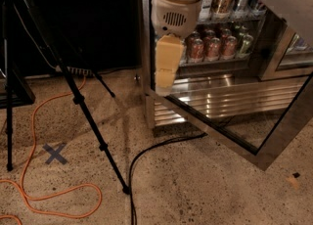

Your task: Close left fridge door

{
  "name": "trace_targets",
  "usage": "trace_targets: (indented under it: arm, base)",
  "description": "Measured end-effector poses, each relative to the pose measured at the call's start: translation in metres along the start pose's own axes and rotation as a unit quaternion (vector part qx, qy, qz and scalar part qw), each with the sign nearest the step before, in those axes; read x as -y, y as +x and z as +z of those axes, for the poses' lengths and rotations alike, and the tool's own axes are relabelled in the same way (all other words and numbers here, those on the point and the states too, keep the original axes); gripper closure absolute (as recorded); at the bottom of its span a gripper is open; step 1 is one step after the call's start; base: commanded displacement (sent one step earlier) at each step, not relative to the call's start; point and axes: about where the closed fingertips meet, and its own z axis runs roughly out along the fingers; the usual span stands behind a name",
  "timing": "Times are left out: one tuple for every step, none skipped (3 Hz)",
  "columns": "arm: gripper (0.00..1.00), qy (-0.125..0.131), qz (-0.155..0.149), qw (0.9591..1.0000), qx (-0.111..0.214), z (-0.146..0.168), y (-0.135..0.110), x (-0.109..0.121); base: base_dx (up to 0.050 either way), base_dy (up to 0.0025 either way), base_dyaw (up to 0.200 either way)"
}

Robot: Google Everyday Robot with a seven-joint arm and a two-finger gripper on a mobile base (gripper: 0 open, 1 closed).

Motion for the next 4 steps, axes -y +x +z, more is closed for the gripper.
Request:
trace_targets:
  arm:
    - [0.0,0.014,0.054,0.9984,0.007,-0.013,0.033,0.023]
    - [0.0,0.03,0.049,0.9981,0.023,-0.011,0.021,0.03]
    - [0.0,0.03,0.049,0.9981,0.023,-0.011,0.021,0.03]
    - [0.0,0.03,0.049,0.9981,0.023,-0.011,0.021,0.03]
  base:
    - [0.0,0.0,0.0]
    - [0.0,-0.00012,-0.199]
    - [0.048,0.00001,0.0]
    - [0.049,-0.00004,0.001]
